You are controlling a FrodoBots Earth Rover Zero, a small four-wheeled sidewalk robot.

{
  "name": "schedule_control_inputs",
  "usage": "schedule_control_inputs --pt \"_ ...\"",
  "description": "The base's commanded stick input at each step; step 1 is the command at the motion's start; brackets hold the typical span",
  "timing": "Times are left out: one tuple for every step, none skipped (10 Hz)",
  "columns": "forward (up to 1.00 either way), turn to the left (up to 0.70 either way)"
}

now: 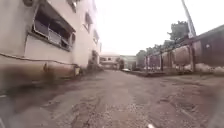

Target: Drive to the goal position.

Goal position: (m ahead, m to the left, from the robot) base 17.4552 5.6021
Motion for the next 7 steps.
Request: schedule_control_inputs --pt "1.0 -0.01" --pt "1.0 -0.01" --pt "1.0 -0.01" --pt "1.0 -0.01" --pt "1.0 -0.01" --pt "1.0 -0.01" --pt "1.0 -0.01"
